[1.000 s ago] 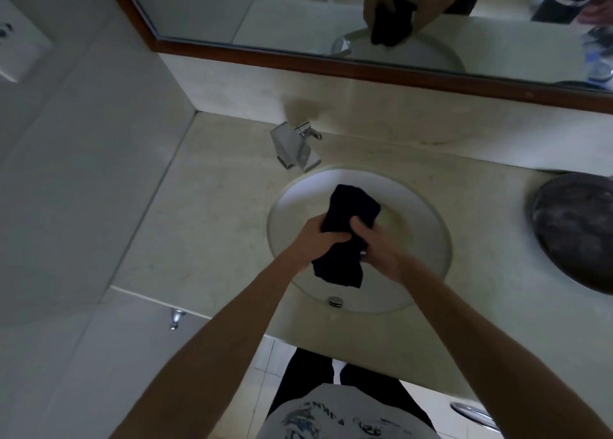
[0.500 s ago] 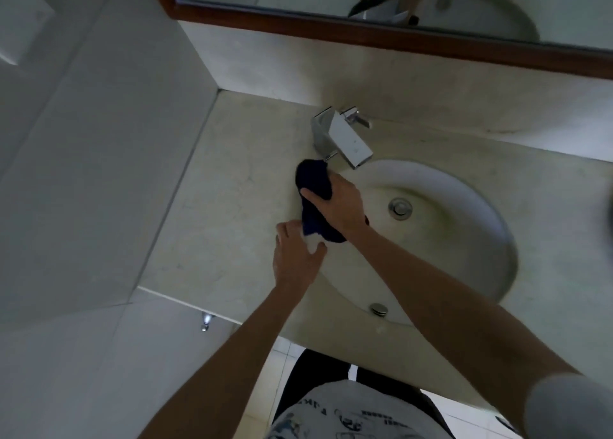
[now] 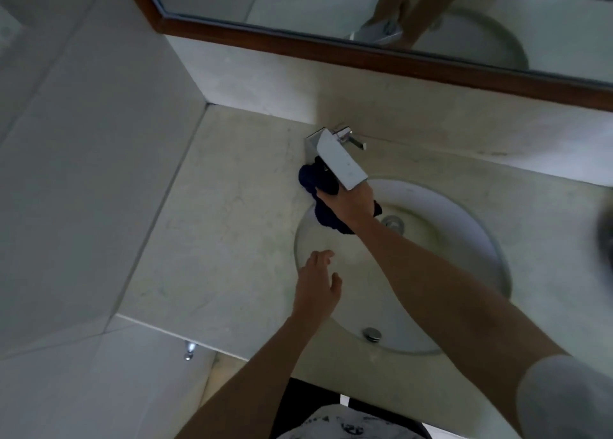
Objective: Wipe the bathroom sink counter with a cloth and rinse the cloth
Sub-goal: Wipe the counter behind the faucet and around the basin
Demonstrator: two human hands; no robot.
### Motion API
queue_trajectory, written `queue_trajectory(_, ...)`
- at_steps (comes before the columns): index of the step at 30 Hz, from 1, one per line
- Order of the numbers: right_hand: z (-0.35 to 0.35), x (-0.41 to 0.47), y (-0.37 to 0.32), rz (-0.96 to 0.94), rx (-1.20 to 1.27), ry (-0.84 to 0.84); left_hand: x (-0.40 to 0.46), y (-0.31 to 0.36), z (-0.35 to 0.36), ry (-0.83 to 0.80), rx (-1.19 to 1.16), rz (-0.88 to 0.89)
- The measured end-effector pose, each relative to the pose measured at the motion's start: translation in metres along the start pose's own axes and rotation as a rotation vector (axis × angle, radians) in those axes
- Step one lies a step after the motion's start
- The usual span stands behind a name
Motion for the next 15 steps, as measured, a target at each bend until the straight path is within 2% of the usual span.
queue_trajectory(5, -0.017, 0.0, 0.009, 0.027, -0.099, -0.034, 0.003, -0.002, 0.003, -0.02, -0.005, -0.004)
queue_trajectory(11, -0.093, 0.024, 0.067, 0.004, -0.212, 0.036, 0.006, -0.001, 0.007, -0.018, 0.026, -0.02)
queue_trajectory(15, -0.145, 0.026, 0.116, 0.183, -0.214, 0.104, 0.008, -0.002, 0.011, 0.004, 0.072, -0.064)
Point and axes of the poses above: each hand's wrist, its own x-axis towards the middle knuckle, its own z-axis out of the palm, y = z × x, the point moved 6 cm from there along x, towards the middle knuckle, and after that the axes turned 5 degrees about x, right-handed, at the moved point
